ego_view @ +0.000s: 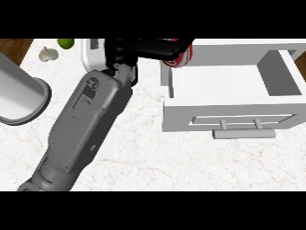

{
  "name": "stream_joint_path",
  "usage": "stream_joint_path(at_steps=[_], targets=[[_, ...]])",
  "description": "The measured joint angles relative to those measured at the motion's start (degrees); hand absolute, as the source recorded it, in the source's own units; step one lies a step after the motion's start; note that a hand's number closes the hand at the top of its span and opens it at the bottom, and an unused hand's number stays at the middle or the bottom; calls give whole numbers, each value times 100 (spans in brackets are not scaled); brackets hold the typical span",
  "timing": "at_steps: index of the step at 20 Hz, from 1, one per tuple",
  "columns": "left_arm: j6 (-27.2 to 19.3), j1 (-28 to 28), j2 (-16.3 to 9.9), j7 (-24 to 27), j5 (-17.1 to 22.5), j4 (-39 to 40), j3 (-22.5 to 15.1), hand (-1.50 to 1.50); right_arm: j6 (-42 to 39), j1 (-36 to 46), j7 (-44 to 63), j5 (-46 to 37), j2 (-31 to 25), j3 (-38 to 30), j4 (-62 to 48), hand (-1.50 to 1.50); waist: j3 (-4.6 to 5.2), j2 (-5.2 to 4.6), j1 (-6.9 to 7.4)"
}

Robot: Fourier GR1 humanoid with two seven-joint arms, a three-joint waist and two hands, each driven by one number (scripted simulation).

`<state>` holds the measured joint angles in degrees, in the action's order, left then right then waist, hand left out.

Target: Pick up the can, place it into the drawer and close the drawer

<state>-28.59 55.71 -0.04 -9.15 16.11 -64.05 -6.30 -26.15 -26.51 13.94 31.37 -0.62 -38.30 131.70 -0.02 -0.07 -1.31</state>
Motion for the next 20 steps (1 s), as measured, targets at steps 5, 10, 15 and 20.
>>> stream_joint_path(at_steps=[5,10,15,20], targets=[[-231,679,2,157,273,683,-134,150,80,206,72,-110,-39,32,-25,-150,1,-11,-18],[-451,1183,3,332,691,1254,-363,150,-81,194,47,-4,-94,-74,-155,-150,-1,-13,-59],[-495,1624,3,669,1110,1986,-532,150,38,376,219,31,-155,-50,-97,-150,-2,-30,-101],[-773,2008,3,831,1673,2397,-960,150,-32,388,165,-109,-35,15,-50,-150,-5,-40,-184]])
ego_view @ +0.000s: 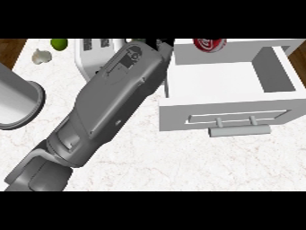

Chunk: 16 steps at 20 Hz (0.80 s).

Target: Pick up the can, place it into the drawer and close the drawer

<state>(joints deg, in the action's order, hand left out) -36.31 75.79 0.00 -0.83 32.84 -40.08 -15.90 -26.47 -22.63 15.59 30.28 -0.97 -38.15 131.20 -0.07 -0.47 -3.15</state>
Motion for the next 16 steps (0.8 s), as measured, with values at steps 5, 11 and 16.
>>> stream_joint_path(at_steps=[5,11,16], targets=[[-79,229,0,277,448,436,-306,150,6,46,-28,-45,22,30,-73,-150,0,-11,-33],[-226,388,0,337,960,722,-751,150,63,68,154,89,-51,6,88,-150,-1,-17,-81],[-252,441,0,475,1227,1055,-1070,-150,109,84,256,152,-58,-2,142,-150,-3,-39,-138]])
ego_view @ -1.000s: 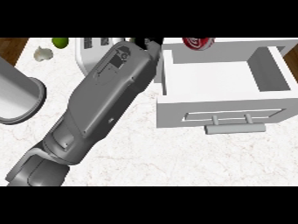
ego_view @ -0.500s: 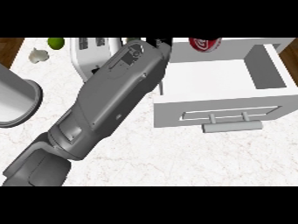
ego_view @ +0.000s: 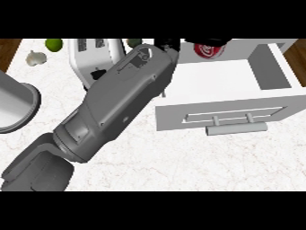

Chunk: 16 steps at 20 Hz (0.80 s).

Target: Pick up the can, place it into the drawer and close the drawer

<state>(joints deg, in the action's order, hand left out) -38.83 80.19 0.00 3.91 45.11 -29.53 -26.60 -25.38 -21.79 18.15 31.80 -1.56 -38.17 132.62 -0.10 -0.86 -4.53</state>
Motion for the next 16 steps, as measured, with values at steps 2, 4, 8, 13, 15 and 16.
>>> stream_joint_path(at_steps=[2,4,8,13,15,16], targets=[[-121,45,0,2,108,62,-158,-150,1,58,-6,-36,7,31,-28,-150,-1,-5,-20],[-237,20,-1,75,196,130,-305,-150,5,105,-6,-68,10,54,-28,-150,-2,-12,-44],[-372,17,-1,215,393,272,-458,-150,-15,159,9,-90,-15,71,-56,-150,-3,-27,-83],[-583,-27,0,345,652,301,-655,-150,12,281,-2,-186,-16,104,-111,-150,-3,-33,-101],[-650,-98,0,413,746,245,-783,-150,30,339,15,-205,-50,107,-114,-150,-2,-30,-96],[-641,-76,0,447,792,283,-782,-150,27,372,-9,-213,-64,91,-171,-150,-2,-34,-95]])
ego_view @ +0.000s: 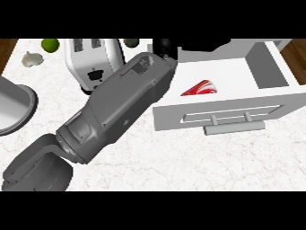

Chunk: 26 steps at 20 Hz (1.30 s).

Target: Pick up the can, place it into the drawer and close the drawer

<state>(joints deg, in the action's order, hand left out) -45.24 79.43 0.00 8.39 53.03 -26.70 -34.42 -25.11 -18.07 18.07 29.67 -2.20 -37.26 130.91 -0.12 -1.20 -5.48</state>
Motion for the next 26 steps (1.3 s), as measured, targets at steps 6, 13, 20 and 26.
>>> stream_joint_path(at_steps=[6,13,20,26], targets=[[30,8,0,248,271,58,-16,-150,-45,83,-142,-198,-57,-52,203,-150,1,-4,-1],[73,48,0,576,509,-62,-13,-150,-364,463,-768,-1059,-396,12,427,-150,3,-5,75],[-41,227,0,814,659,-97,-38,-150,-360,1003,-1118,-2649,-374,718,690,-150,5,-4,235],[-63,248,0,784,773,-157,-1,-150,-172,1650,-1121,-4218,-450,1606,508,-150,10,27,398]])
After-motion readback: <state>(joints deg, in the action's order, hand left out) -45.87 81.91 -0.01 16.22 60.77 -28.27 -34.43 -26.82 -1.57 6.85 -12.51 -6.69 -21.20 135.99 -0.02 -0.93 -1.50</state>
